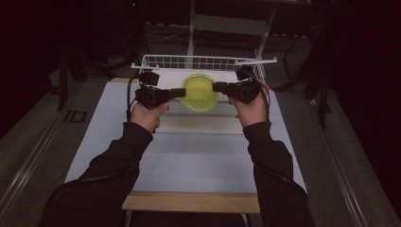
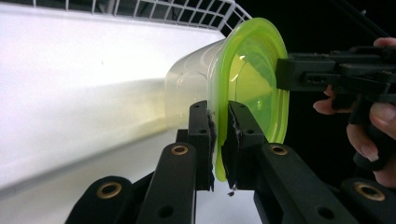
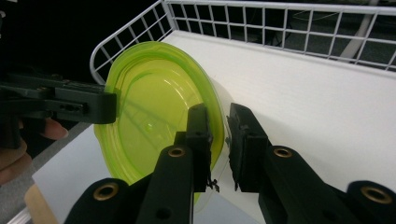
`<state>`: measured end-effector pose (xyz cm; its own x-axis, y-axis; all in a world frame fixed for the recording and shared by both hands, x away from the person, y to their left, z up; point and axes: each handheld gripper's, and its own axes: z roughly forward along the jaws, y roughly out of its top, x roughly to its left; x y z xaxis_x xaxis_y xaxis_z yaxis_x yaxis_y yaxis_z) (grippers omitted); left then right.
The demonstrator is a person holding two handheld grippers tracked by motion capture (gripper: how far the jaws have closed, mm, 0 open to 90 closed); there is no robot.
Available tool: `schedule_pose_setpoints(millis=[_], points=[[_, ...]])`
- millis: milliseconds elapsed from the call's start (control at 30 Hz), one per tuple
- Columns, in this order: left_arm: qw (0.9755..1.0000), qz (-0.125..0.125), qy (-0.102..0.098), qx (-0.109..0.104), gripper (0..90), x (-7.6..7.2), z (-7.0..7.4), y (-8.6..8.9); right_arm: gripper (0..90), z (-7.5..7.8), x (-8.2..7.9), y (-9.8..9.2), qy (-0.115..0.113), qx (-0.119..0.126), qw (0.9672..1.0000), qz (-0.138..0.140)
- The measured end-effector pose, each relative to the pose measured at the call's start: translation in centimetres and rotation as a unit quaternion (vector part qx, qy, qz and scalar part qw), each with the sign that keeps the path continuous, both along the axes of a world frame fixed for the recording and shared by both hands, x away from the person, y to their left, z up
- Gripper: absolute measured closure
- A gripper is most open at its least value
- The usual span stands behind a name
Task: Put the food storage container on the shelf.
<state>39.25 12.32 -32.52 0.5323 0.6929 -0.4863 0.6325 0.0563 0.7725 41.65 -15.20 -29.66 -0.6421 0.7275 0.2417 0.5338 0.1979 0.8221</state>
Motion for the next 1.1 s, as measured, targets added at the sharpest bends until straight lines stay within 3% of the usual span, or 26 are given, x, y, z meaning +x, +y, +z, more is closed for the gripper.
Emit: schedule_pose_setpoints(millis=[233, 333, 500, 633, 767, 833, 1100], points=[[0.9998, 0.009, 0.017, -0.009, 82.2, 1.8, -0.1, 0.0, 79.0, 0.1, 1.8, 0.2, 0.014, -0.008, 0.9998, -0.012], [0.9998, 0.013, 0.011, -0.005, 82.1, 2.2, 0.0, 0.1, 78.9, 0.3, 2.4, 0.4, 0.020, -0.006, 0.9997, -0.013], [0.9989, 0.006, 0.033, -0.033, 81.0, 3.4, -0.1, 0.5, 77.7, 0.5, 3.6, 0.4, 0.046, 0.000, 0.9989, -0.014], [0.9994, 0.007, 0.026, -0.023, 71.7, 3.8, -0.2, 0.0, 63.0, 0.1, 4.5, 0.7, 0.051, -0.005, 0.9983, -0.028], [0.9997, 0.017, 0.016, -0.007, 59.5, 4.3, -0.6, 0.0, 57.7, -0.3, 4.9, 0.8, 0.048, 0.003, 0.9982, -0.035], [0.9993, 0.027, 0.021, -0.012, 55.4, 4.6, -0.7, 0.4, 52.3, -0.2, 4.9, 0.7, 0.043, 0.006, 0.9983, -0.038], [0.9991, 0.041, -0.005, -0.010, 47.7, 4.2, 0.1, 1.4, 46.9, 0.4, 4.0, 0.1, 0.026, 0.008, 0.9990, -0.035]])
